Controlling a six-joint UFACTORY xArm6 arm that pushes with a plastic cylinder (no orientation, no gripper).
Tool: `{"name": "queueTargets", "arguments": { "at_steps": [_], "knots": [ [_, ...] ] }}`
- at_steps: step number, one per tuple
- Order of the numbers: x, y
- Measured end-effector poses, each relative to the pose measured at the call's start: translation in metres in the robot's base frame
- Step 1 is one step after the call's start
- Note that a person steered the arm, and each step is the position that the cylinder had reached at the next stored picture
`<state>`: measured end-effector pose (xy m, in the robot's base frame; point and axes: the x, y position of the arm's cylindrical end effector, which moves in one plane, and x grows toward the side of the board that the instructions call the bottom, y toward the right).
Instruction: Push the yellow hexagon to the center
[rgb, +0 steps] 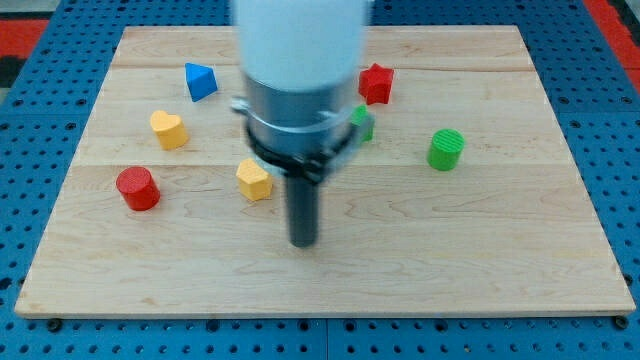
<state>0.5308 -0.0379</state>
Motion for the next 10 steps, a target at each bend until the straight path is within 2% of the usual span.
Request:
{"name": "queueTargets", "arguments": {
  "at_steps": [1,3,4,6,7,8,9,10],
  "knots": [
    [-0.046,-0.033],
    [-0.034,-0.085],
    [-0.063,-0.102],
    [-0.081,-0.074],
    [-0.096,-0.091],
    [-0.101,-0.084],
    [-0.103,-0.044],
    [-0.100,-0.045]
  ]
}}
